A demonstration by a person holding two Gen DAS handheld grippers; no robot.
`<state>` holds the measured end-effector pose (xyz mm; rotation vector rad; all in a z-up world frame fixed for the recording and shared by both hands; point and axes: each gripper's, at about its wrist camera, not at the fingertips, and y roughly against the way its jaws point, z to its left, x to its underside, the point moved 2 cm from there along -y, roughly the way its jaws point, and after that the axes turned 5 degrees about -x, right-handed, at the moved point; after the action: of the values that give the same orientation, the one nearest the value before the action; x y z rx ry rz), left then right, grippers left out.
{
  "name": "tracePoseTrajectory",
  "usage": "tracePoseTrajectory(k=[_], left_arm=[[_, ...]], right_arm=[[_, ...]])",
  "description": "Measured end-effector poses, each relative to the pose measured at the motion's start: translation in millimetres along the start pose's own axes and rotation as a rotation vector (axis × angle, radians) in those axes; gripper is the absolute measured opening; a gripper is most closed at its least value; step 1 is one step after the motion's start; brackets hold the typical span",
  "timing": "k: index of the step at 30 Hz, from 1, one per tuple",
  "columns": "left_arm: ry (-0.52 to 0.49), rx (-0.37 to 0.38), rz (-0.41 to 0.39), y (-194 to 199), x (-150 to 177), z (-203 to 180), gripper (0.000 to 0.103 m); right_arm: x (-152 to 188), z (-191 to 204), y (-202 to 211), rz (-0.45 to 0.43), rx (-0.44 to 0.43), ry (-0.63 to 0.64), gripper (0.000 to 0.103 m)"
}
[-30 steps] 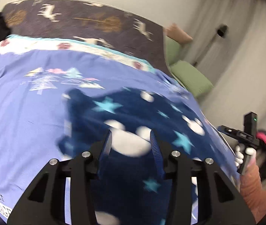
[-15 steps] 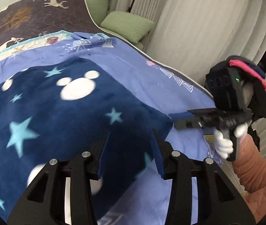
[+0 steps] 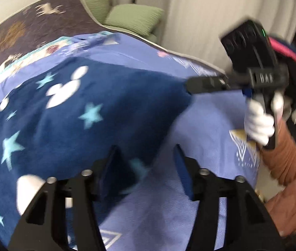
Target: Fold small clothes
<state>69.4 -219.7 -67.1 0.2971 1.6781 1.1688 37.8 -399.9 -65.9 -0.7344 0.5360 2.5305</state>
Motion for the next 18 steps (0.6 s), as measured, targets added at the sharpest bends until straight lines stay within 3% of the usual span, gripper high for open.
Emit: tracePoseTrajectory(k=[3, 5, 8, 9, 11, 14, 16, 18], left_arm=[[-0.101, -0.059, 0.055, -28.5, -3.3, -23.9, 0.059], [-0.163, -0.174, 0.071, -50.0, -8.1, -32.5, 0.059], [-0.182, -0.215, 0.078, -63.5, -14.4, -38.4, 0.063], [-0.186, -0.212, 0.076, -65.6, -15.8, -41.4, 0.07], [-0.225, -0.227, 0.074, -71.8, -14.7, -48.8, 0.073], [-0.244, -0.244, 0.064, -80.3, -13.2, -49.2, 0.073], [-0.197, -0.233, 0.047, -77.7, -14.8, -41.1, 0.054], [-0.135, -0.203, 0.031, -69.2, -16.5, -28.2, 0.025]], right_arm=[[1.4, -8.2, 3.4, -0.003, -0.045, -0.039, 0.002], [1.1, -12.2, 5.3, -0.012, -0.001, -0.036, 0.002], [-1.8, -26.7, 7.1, -0.021, 0.082, -0.068, 0.004], [-5.5, -34.9, 7.2, -0.022, 0.147, -0.083, 0.014], [-12.5, -46.5, 4.7, -0.02, 0.222, -0.11, 0.038], [-28.8, -66.3, -12.8, 0.034, 0.262, -0.142, 0.039], [-37.3, -73.9, -27.9, 0.08, 0.3, -0.125, 0.039], [-46.3, -84.5, -48.1, 0.152, 0.375, -0.098, 0.039]])
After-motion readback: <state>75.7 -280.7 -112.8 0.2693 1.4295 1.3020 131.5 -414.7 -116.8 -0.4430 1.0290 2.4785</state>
